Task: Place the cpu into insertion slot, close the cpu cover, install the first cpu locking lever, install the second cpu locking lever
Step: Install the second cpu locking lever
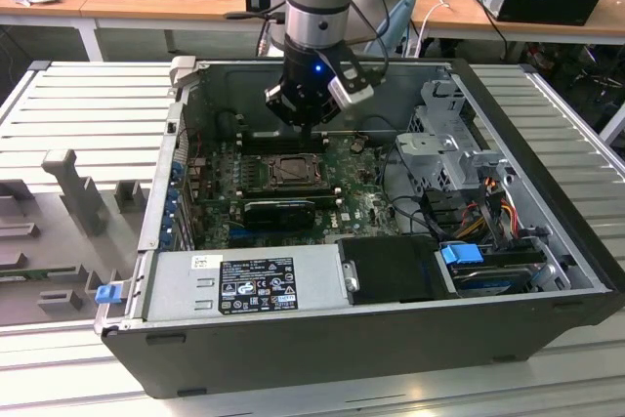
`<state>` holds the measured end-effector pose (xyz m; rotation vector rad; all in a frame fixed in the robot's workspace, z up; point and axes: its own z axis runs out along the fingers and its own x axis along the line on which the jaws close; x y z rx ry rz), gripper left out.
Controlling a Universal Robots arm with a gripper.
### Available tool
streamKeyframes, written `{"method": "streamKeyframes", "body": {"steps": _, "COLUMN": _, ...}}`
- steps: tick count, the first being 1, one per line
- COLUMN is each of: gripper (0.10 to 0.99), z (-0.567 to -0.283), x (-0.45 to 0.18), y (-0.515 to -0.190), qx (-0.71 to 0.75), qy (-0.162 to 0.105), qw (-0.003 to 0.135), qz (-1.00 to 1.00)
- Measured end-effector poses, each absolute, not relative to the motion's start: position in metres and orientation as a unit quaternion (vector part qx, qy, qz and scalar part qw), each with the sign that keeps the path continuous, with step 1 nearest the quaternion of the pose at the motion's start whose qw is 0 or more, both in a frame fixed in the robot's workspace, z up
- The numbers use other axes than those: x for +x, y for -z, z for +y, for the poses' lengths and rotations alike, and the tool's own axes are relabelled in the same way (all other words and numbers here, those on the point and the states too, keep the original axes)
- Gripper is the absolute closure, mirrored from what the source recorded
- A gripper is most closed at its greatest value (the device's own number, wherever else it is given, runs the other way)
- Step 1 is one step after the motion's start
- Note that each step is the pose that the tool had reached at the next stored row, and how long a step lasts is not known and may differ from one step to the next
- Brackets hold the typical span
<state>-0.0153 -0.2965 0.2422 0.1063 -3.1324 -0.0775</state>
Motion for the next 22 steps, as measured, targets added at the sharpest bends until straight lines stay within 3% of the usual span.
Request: {"method": "streamKeyframes", "body": {"steps": 22, "gripper": 0.980, "z": -0.3023, "x": -0.0149, "y": -0.2423, "qx": 0.034, "qy": 0.025, "qw": 0.003, "qz": -0.999}}
